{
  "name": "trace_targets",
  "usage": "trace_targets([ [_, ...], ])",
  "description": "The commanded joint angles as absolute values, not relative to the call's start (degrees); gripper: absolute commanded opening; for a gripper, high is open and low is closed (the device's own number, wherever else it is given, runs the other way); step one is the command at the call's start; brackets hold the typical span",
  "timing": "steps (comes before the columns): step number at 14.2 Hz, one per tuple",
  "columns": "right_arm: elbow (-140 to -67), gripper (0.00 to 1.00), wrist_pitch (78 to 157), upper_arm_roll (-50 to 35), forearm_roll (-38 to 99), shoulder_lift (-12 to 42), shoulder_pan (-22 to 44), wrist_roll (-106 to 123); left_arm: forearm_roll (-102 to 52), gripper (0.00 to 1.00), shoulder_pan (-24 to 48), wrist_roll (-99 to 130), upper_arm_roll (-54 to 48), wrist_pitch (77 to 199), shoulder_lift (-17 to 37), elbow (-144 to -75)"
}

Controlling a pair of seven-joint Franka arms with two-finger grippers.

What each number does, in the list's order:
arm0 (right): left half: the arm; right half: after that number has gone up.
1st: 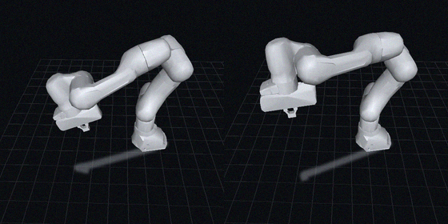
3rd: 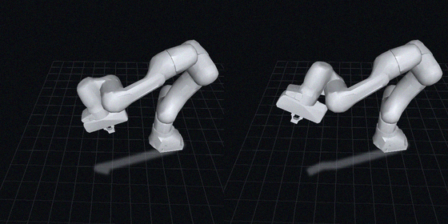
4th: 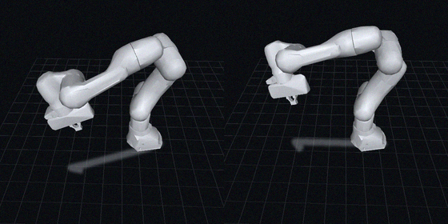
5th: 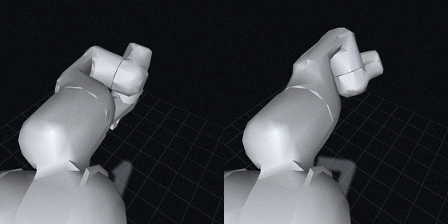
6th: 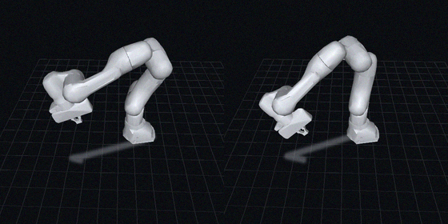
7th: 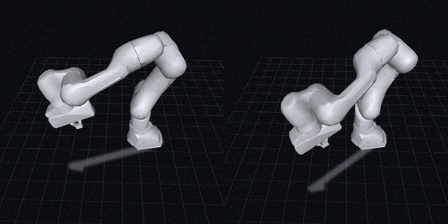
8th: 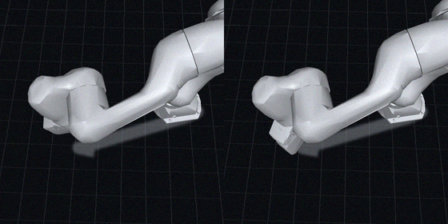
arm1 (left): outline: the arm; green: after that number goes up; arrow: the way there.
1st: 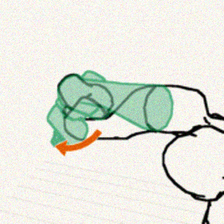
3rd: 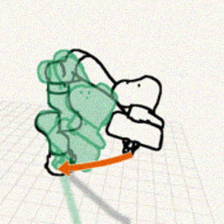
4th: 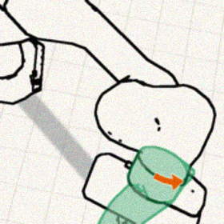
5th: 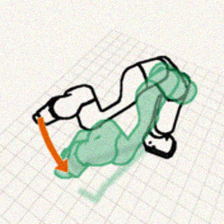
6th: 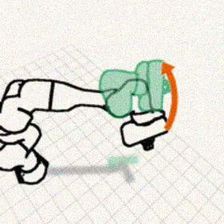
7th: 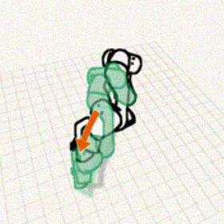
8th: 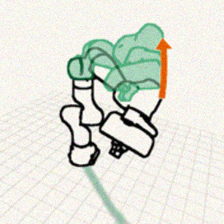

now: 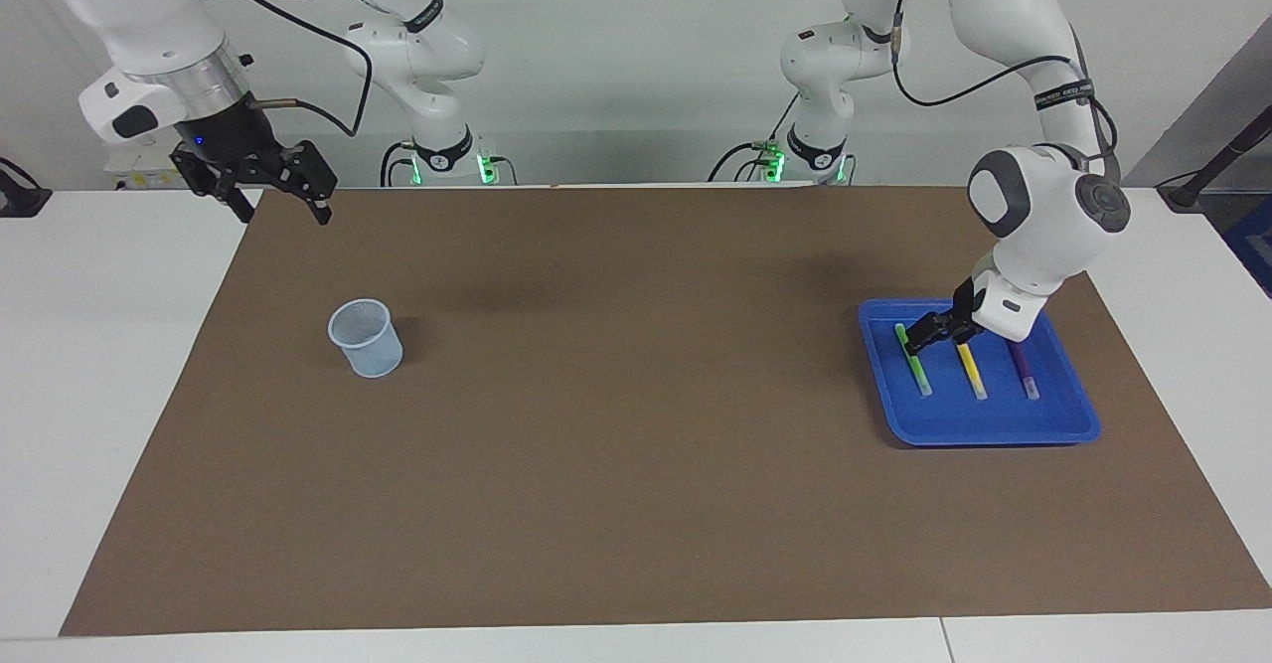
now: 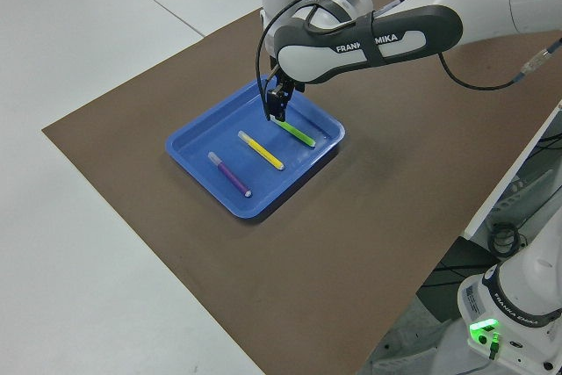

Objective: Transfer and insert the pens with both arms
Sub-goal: 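Reach the left gripper into the blue tray and grasp the green pen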

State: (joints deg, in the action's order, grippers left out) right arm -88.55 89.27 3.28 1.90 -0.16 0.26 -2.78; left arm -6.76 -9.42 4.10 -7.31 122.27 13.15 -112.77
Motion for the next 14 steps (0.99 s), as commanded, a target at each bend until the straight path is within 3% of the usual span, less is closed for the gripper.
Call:
trace_targets([
  [1,-89.1,1.0,89.6,3.0,3.2,-0.9,-0.4,-1.8,-6.7,1.0,-9.8,1.7,-7.3,124.6,16.0,-111.4],
  [7,-89.1,1.0,89.6,3.0,3.1,-0.9,-0.4,-1.8,-4.9,0.98,-9.2,1.1,-7.3,127.4,18.1,-111.9],
  [14,-89.1,1.0,89.6,3.0,3.1,-0.9,-0.4,-1.8,-4.9,0.81,-9.1,0.3,-7.3,128.1,19.2,-112.1],
])
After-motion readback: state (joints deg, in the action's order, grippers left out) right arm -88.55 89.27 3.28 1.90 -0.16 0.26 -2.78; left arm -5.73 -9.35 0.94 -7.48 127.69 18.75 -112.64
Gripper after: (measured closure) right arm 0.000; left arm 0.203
